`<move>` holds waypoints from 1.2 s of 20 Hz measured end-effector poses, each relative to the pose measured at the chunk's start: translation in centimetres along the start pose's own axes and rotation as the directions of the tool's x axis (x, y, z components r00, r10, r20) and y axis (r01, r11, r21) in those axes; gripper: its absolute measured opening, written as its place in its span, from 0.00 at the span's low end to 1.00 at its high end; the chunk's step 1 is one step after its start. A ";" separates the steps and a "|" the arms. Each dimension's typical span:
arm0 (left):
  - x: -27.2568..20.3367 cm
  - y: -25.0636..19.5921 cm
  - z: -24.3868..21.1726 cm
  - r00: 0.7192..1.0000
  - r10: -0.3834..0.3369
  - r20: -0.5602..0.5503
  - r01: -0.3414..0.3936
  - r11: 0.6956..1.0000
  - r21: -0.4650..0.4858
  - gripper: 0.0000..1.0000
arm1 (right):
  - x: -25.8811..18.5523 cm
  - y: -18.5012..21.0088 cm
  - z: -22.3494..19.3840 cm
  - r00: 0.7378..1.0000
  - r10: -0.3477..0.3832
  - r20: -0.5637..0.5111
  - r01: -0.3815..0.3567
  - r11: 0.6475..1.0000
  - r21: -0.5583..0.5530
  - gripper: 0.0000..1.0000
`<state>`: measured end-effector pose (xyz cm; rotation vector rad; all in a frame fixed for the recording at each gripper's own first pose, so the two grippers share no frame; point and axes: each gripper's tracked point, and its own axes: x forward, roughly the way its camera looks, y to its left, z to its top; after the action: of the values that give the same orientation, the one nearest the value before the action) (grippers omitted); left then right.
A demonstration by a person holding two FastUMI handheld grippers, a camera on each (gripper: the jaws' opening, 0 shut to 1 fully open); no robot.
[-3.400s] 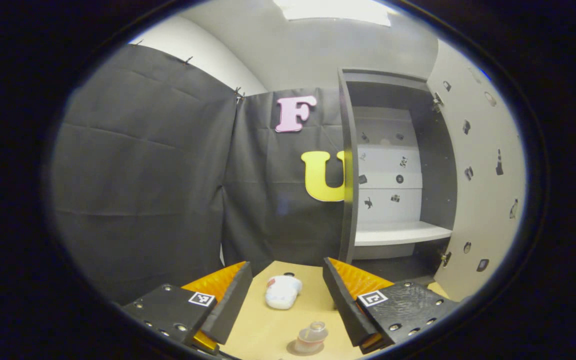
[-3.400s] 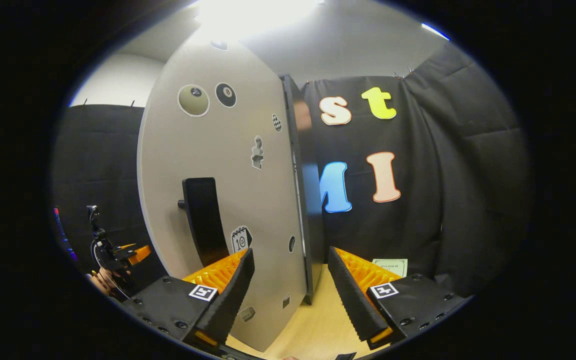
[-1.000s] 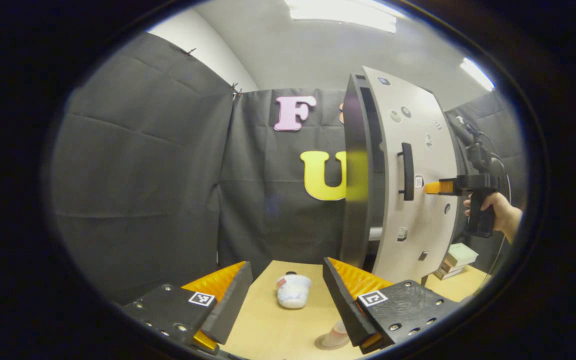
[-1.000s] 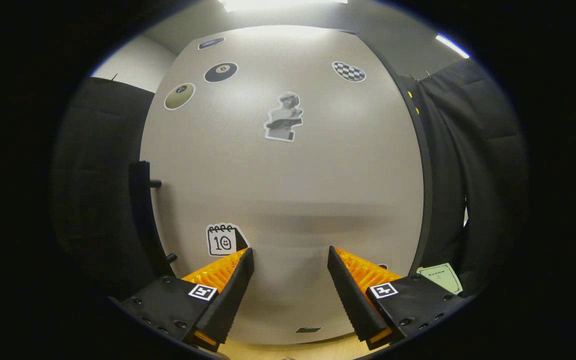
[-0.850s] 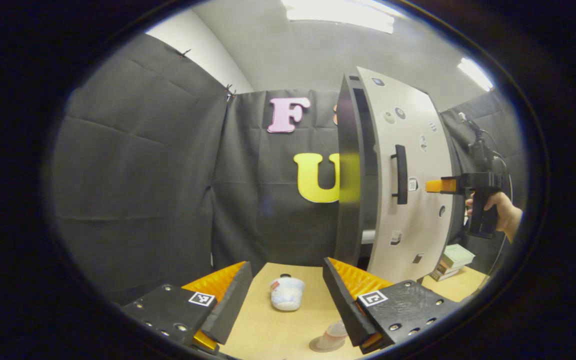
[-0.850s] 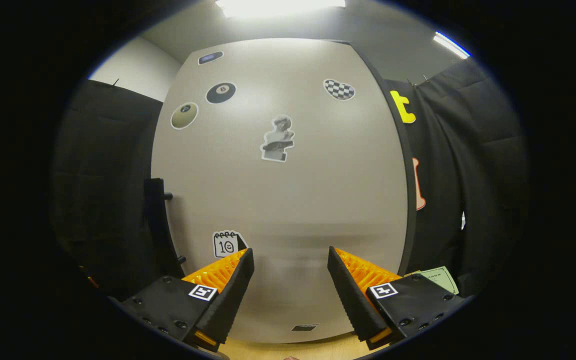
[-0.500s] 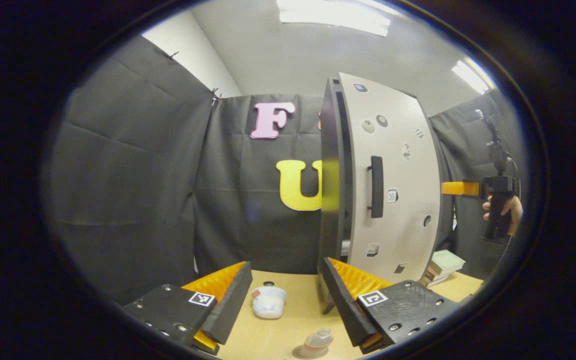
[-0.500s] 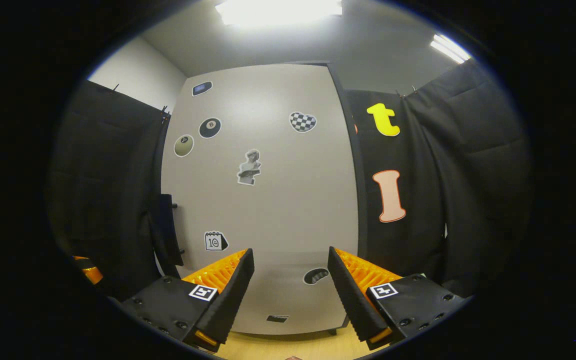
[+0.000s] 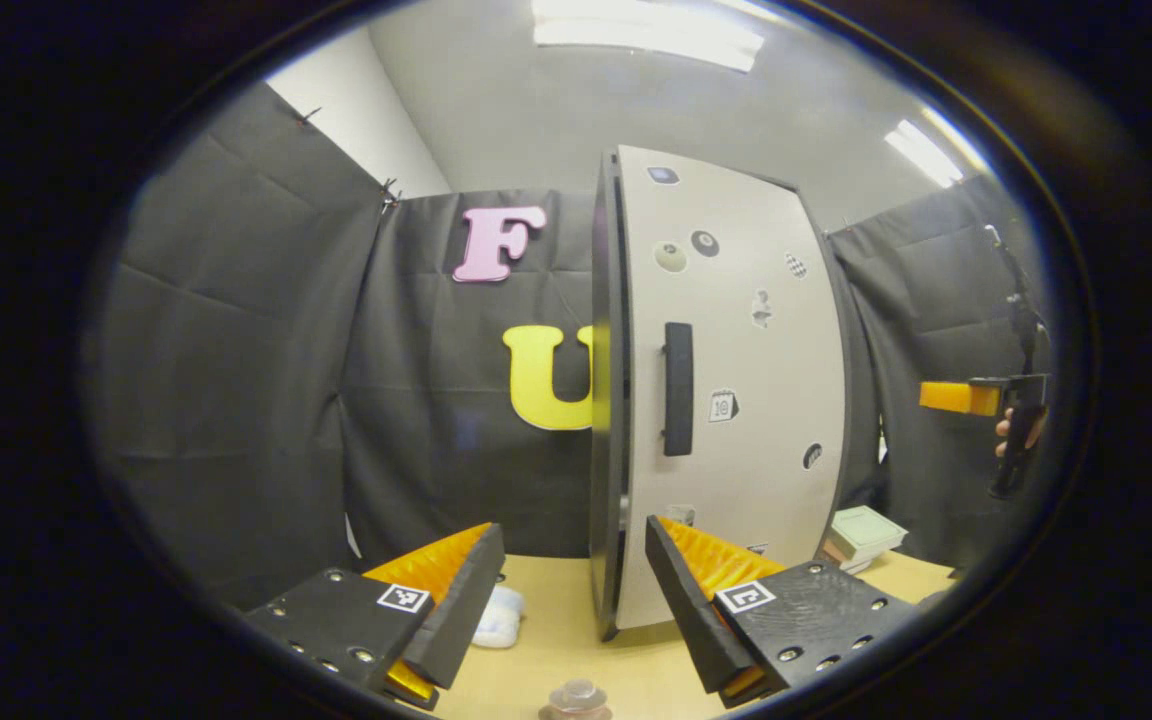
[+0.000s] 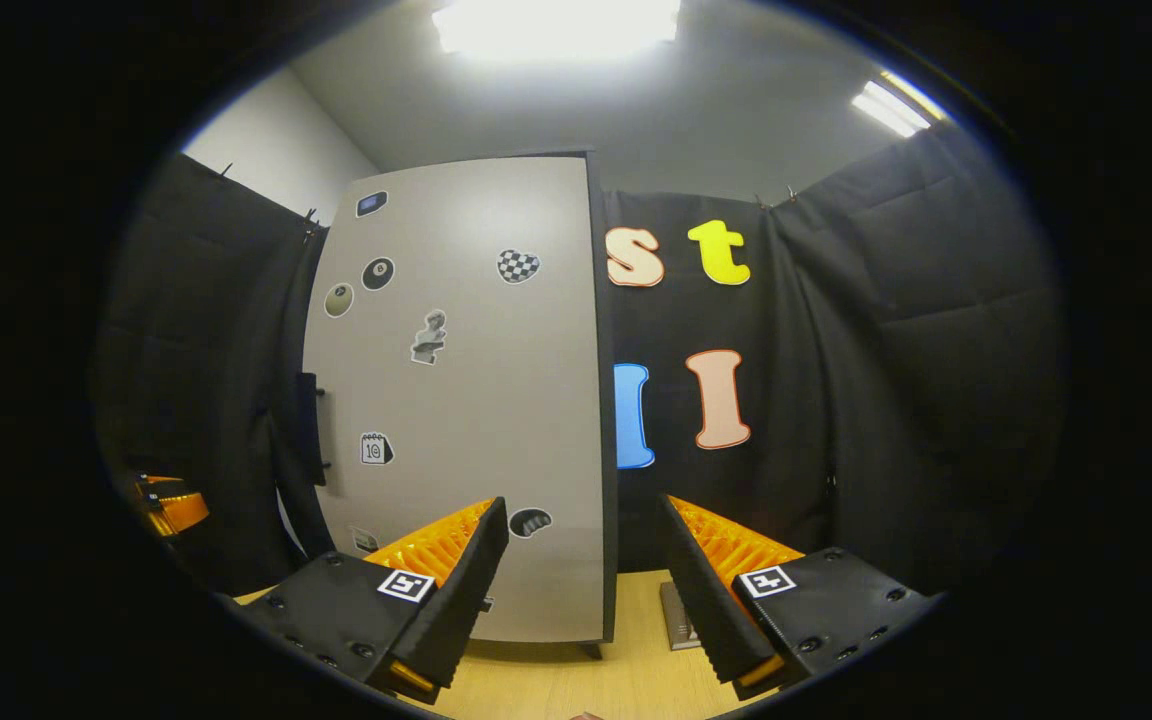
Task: Open the cabinet door with the right hand, grasp the bottle in the cabinet with the left hand and place it on the coaster, then close the cabinet door with the right hand.
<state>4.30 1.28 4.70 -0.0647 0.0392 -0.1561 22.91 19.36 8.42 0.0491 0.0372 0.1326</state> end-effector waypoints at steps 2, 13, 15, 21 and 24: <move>0.2 -1.2 0.0 1.000 -0.013 0.000 0.013 1.000 0.002 0.88 | -0.9 -1.0 -0.7 1.000 -0.001 -0.003 0.001 1.000 0.006 0.95; -0.1 -3.8 0.0 1.000 -0.019 -0.002 0.019 0.999 0.030 0.88 | -4.5 -3.1 -3.1 1.000 -0.007 0.006 0.007 1.000 0.007 0.95; -0.5 -3.7 0.1 1.000 -0.013 -0.001 0.013 0.999 0.036 0.87 | -4.7 -2.9 -3.0 1.000 0.004 0.016 -0.004 1.000 0.008 0.95; -1.0 -3.5 0.4 1.000 -0.002 0.007 0.002 0.999 0.038 0.88 | -4.9 -2.5 -2.9 0.999 0.024 0.023 -0.024 1.000 0.005 0.95; -0.9 -3.8 0.5 1.000 0.004 0.006 -0.004 0.999 0.053 0.86 | -4.9 -2.6 -3.1 1.000 0.024 0.017 -0.025 1.000 0.016 0.95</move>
<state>2.83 -2.25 5.45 -0.0125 0.0295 -0.1531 18.23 16.28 5.34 0.0668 0.0208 0.1563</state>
